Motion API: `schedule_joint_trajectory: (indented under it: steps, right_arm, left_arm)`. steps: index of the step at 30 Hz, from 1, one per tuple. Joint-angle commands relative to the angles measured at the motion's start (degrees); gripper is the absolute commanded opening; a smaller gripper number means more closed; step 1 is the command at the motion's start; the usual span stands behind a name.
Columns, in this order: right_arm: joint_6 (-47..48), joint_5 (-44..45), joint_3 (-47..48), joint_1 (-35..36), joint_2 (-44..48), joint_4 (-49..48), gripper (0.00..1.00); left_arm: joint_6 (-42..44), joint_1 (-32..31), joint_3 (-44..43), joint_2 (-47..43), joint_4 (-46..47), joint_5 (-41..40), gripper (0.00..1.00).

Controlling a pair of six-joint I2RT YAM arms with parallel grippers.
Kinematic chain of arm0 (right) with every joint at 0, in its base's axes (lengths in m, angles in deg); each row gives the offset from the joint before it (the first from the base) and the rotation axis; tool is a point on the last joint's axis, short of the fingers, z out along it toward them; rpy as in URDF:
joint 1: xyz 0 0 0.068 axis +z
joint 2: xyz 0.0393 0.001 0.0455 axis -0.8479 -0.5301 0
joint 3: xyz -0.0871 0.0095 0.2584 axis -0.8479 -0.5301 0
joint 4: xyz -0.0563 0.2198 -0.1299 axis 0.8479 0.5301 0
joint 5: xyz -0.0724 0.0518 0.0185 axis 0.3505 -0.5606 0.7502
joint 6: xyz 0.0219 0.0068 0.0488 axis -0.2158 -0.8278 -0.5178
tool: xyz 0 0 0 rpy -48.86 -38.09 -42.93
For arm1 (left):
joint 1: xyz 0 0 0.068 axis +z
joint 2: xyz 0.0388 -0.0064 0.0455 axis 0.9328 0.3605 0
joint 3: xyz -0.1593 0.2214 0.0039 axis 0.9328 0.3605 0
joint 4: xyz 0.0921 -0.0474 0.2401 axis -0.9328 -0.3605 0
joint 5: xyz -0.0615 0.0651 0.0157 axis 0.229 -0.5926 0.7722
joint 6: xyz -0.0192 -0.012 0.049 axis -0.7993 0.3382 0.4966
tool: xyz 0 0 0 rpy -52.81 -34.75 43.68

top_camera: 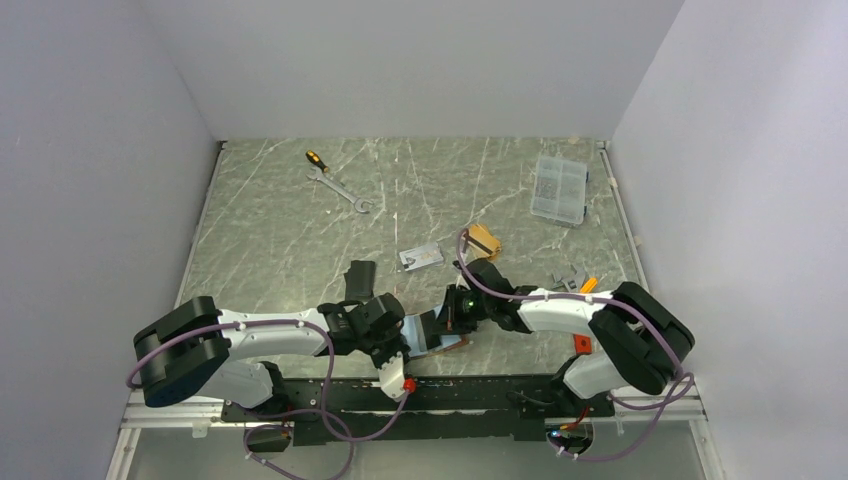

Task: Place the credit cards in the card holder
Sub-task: Insert the credit card into the card holder.

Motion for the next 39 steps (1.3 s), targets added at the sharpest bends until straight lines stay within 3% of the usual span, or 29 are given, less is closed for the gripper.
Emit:
schedule_joint_trajectory:
  steps: [1, 4, 9, 14, 39]
  right_arm:
    - [2.3, 2.6, 0.8, 1.5, -2.8, 5.5, 0.0]
    - [3.0, 5.0, 3.0, 2.9, -3.2, 10.5, 0.04]
    - [5.7, 8.9, 5.2, 3.5, -0.1, 19.4, 0.31]
    - [6.7, 12.7, 7.2, 3.5, 2.2, 24.6, 0.4]
    - [7.2, 12.3, 18.2, 11.4, -7.8, 19.0, 0.33]
  left_arm:
    - [-0.2, -0.6, 0.8, 1.3, -7.0, 1.4, 0.0]
    - [-0.2, -0.6, 1.0, 1.2, -7.1, 1.2, 0.0]
    - [-0.5, -0.6, 1.3, 0.8, -7.7, 1.2, 0.0]
    - [-0.5, -0.6, 1.8, 0.5, -7.9, 0.9, 0.0]
    - [-0.1, -0.5, 4.0, -1.0, -5.2, 0.6, 0.0]
